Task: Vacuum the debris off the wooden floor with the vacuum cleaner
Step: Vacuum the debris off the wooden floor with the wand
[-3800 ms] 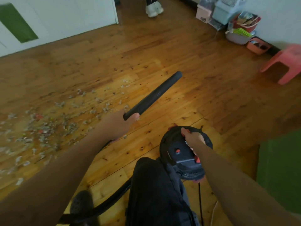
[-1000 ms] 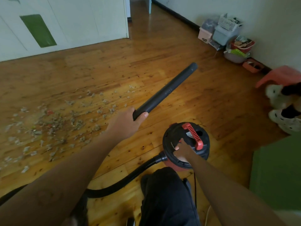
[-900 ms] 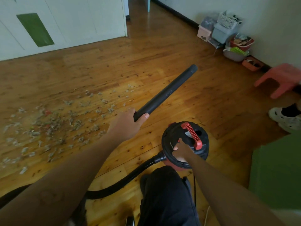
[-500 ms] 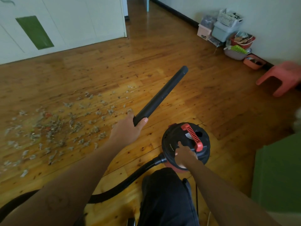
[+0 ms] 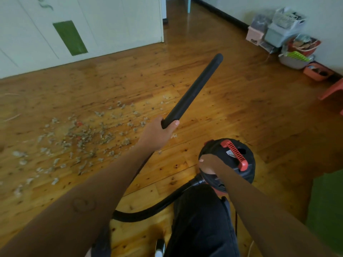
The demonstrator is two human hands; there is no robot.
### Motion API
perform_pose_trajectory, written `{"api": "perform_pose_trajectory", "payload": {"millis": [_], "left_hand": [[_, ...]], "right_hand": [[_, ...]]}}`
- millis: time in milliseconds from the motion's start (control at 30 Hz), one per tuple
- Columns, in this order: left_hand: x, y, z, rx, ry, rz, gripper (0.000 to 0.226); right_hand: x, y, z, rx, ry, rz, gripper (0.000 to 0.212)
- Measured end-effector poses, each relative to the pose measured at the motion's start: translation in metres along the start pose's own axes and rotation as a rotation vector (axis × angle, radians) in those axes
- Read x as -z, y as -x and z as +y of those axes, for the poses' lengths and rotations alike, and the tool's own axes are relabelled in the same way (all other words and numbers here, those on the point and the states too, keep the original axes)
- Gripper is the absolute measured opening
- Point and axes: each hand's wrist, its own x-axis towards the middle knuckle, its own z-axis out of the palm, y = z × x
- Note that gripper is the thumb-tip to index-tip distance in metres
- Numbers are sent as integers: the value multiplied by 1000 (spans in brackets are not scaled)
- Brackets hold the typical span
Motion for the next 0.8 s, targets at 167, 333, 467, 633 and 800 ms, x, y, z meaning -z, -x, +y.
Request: {"api": "perform_pose_trajectory", "payload": {"millis": [167, 333, 467, 633, 800], "left_hand": [[28, 3, 21, 39, 179, 93, 40], [69, 13, 48, 93, 410, 192, 37], [111, 30, 65, 124, 527, 247, 35], [162, 58, 76, 182, 649, 287, 34], [197, 100, 66, 232, 515, 185, 36]], "right_hand": [[30, 57, -78, 192, -633, -120, 50], [6, 108, -143, 485, -1137, -262, 57], [-20, 140, -183, 556, -1349, -285, 48], [-36, 172, -219, 695, -1385, -273, 55], [-15, 191, -263, 660, -1433, -119, 57]]}}
